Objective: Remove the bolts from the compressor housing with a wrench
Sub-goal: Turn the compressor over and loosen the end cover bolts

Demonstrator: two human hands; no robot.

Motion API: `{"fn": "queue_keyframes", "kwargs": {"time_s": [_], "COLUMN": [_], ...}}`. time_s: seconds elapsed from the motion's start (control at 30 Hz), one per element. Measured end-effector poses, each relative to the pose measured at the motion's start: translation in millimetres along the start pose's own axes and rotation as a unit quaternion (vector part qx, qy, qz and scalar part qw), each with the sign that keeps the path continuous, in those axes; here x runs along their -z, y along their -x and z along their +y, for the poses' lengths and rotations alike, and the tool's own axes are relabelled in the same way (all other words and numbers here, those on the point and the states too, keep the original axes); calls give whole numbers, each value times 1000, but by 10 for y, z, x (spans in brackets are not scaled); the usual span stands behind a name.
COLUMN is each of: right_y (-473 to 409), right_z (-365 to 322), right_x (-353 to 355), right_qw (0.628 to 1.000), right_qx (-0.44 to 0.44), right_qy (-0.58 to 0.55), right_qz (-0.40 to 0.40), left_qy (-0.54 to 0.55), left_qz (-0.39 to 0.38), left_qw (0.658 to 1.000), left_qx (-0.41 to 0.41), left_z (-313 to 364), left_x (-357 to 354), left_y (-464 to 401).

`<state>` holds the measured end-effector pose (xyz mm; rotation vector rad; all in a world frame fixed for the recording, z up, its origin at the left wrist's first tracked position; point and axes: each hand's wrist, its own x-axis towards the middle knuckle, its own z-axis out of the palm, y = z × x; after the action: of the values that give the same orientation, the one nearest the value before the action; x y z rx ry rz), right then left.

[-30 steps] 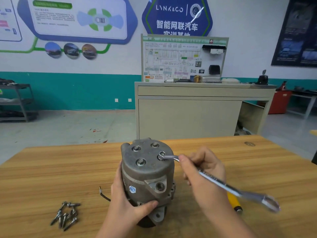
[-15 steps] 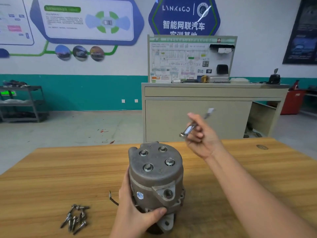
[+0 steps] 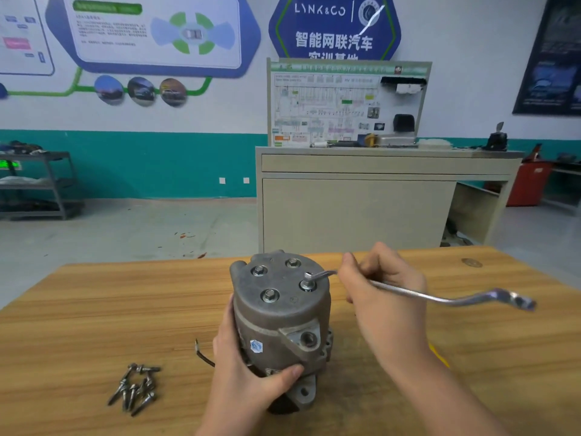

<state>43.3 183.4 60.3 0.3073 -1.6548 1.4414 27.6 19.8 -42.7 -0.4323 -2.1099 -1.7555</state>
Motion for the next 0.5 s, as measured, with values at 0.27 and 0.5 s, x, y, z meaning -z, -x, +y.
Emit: {"fn": "queue_keyframes", "kwargs": {"time_s": [0.27,0.5], "right_y": [233,-37], "right_z": [-207,241], "right_x": [-25,146], "right_qw": [926,932], "right_qx": [252,-223], "right_qy": [221,-281], "right_qz": [-172,-59], "left_qy": [-2,3], "left_qz": [4,-7], "left_qw": [1000,1000], "left_qx": [17,9], "left_z": [-55,-41], "left_x": [-12,-4], "left_y": [-1,-21]}}
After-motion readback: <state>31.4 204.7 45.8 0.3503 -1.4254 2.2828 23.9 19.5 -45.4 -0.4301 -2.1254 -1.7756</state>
